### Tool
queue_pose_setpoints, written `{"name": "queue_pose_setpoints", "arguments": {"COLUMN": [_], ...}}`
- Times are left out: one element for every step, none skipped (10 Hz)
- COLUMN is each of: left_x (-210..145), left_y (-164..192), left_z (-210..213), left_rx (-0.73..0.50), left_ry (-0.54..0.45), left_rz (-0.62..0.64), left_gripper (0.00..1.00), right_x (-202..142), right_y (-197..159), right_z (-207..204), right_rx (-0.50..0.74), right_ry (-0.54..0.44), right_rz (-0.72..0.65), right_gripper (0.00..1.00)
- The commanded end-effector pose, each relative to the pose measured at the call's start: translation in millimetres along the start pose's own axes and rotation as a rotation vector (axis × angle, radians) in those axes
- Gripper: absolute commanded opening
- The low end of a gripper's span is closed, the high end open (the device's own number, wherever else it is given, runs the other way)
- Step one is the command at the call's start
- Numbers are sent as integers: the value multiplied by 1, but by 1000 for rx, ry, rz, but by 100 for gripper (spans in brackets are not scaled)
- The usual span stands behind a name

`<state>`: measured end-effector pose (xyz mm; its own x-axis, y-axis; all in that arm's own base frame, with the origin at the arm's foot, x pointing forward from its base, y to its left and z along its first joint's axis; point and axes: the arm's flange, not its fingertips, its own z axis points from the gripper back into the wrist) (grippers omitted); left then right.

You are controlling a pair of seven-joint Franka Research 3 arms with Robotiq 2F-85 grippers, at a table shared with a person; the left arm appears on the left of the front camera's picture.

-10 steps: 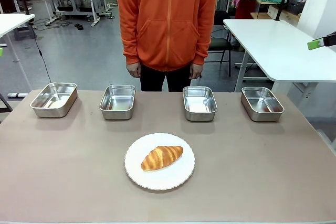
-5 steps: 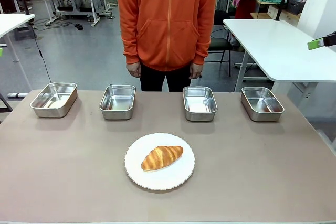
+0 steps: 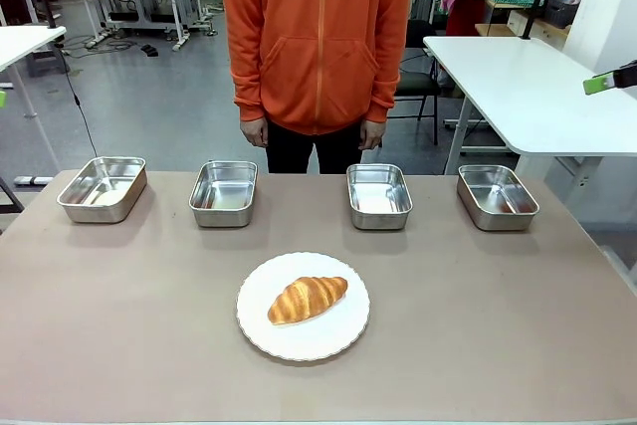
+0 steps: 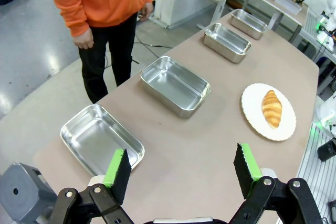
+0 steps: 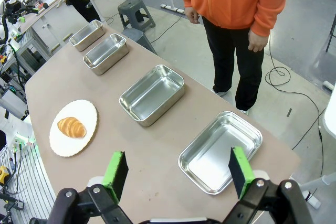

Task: Place the bread in the container.
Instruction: Place the Butter Roll into the Airtight Container indicated by the human.

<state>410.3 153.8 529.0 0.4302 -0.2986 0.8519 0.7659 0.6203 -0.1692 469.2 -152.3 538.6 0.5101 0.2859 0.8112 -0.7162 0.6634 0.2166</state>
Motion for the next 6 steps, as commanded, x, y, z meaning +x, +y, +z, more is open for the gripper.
{"name": "queue_pose_setpoints", "arguments": {"left_x": [0, 0, 0, 0, 0, 0], "left_y": [0, 0, 0, 0, 0, 0], "left_z": [1, 1, 1, 1, 1, 1], "left_rx": [1, 1, 1, 1, 1, 1], "left_ry": [-3, -3, -3, -3, -3, -3], "left_rz": [-1, -1, -1, -1, -1, -1], "left_gripper": [100, 100, 100, 100, 100, 100], "right_x": [2, 2, 2, 2, 2, 2], "right_y": [0, 0, 0, 0, 0, 0], "right_z": [-1, -1, -1, -1, -1, -1], "right_rx": [-8, -8, -8, -8, -8, -8], "right_ry": [-5, -5, -5, -5, -5, -5], "right_rz": [4, 4, 4, 4, 4, 4], "right_gripper": [100, 100, 100, 100, 100, 100]}}
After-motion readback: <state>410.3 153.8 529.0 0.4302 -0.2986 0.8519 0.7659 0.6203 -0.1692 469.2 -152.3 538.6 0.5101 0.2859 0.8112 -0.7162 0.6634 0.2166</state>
